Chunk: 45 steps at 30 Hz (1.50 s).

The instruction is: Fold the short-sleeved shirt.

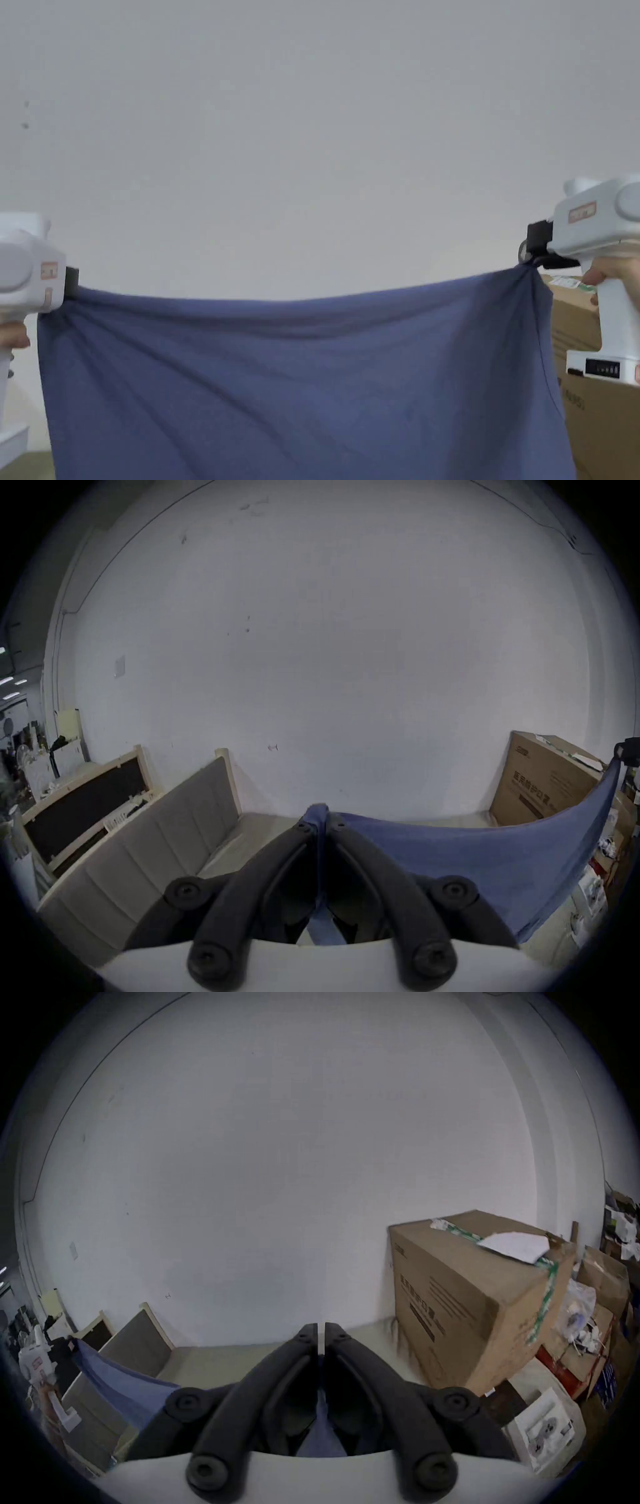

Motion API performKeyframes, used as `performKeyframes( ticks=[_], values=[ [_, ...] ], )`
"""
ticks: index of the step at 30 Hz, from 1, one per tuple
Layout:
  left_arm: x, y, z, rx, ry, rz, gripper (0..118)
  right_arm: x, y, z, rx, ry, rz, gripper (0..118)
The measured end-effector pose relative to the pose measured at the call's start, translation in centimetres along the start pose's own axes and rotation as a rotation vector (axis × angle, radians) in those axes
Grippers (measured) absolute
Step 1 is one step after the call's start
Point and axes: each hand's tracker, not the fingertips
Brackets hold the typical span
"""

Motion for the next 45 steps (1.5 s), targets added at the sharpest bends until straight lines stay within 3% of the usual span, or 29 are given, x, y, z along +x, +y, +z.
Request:
performKeyframes(
  ticks=[6, 9, 20, 25, 31, 35, 40, 45],
  values=[
    [-0.2, -1.9, -2.4, 0.040, 0.008, 0.025, 2, 0.7, -1.1, -2.7, 0.022, 0.033, -0.071, 2],
    [0.0, -5.4, -3.7, 0.021, 0.022, 0.013, 2, 1.2, -4.3, -4.4, -0.052, 0.004, -0.008, 2],
    [3.7, -26.6, -12.9, -0.411, -0.010, -0.034, 2, 6.0, -25.6, -15.2, -0.468, -0.129, -0.062, 2],
    [3.8, -34.2, -14.4, -0.540, -0.018, -0.105, 2, 8.9, -33.8, -16.4, -0.605, -0.157, -0.078, 2],
    [1.0, -38.8, -8.0, -0.589, -0.054, -0.098, 2, 10.9, -40.0, -10.4, -0.684, -0.164, -0.050, 2],
    [-1.6, -41.5, -0.2, -0.618, -0.077, -0.052, 2, 12.1, -43.7, -2.8, -0.696, -0.172, -0.114, 2],
    [-3.4, -45.3, 9.6, -0.679, -0.072, -0.150, 2, 12.0, -48.1, 7.0, -0.760, -0.183, -0.057, 2],
    [-6.2, -48.6, 17.4, -0.760, -0.081, -0.036, 2, 12.0, -52.2, 15.7, -0.785, -0.194, -0.089, 2]
  ],
)
